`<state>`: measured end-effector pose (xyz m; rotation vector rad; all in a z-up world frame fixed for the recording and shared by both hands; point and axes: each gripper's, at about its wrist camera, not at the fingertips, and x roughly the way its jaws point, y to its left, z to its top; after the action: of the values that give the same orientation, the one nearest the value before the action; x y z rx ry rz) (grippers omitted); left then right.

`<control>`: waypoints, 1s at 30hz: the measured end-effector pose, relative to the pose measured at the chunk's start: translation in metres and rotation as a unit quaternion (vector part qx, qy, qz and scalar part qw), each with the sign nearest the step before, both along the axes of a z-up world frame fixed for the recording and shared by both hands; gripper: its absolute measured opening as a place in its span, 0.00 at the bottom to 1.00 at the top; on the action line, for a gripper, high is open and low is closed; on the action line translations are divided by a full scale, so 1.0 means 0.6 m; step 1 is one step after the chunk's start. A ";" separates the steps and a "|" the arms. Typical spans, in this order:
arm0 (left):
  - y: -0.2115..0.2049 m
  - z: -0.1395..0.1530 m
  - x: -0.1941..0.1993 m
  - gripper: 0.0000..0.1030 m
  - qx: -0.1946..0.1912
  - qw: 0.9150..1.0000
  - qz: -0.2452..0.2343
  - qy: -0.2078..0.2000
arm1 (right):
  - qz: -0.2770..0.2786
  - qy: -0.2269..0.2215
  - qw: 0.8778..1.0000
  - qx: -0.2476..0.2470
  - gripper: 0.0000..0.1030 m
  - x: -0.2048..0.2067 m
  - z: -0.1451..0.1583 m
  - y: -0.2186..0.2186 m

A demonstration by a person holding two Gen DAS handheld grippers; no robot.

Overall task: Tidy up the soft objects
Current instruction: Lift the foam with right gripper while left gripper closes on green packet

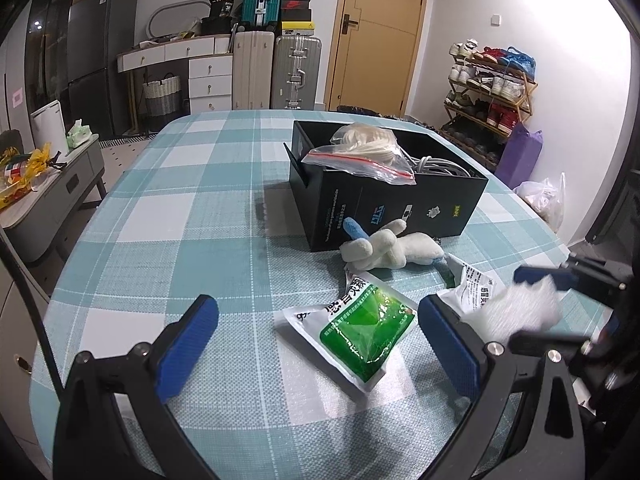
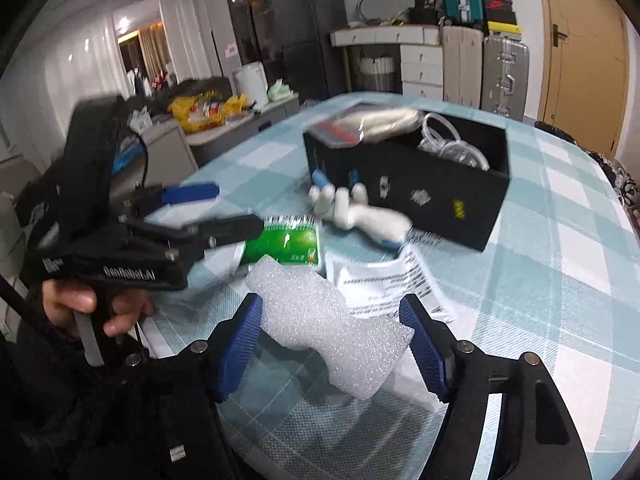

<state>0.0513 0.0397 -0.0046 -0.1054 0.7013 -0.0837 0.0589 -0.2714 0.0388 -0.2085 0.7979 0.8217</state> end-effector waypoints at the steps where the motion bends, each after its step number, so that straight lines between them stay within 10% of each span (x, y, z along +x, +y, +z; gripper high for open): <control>1: 0.000 0.000 -0.001 0.98 0.000 1.000 -0.001 0.000 | -0.004 -0.002 1.000 0.007 0.69 0.001 0.005 -0.007; 30: -0.098 -0.021 0.058 0.97 0.139 0.982 -0.094 0.088 | -0.080 -0.006 0.996 0.049 0.69 0.027 0.038 -0.085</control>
<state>0.0859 -0.0188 -0.0175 0.2235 0.8911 -0.1572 0.0748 -0.3224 0.0617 -0.0612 0.7509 0.7059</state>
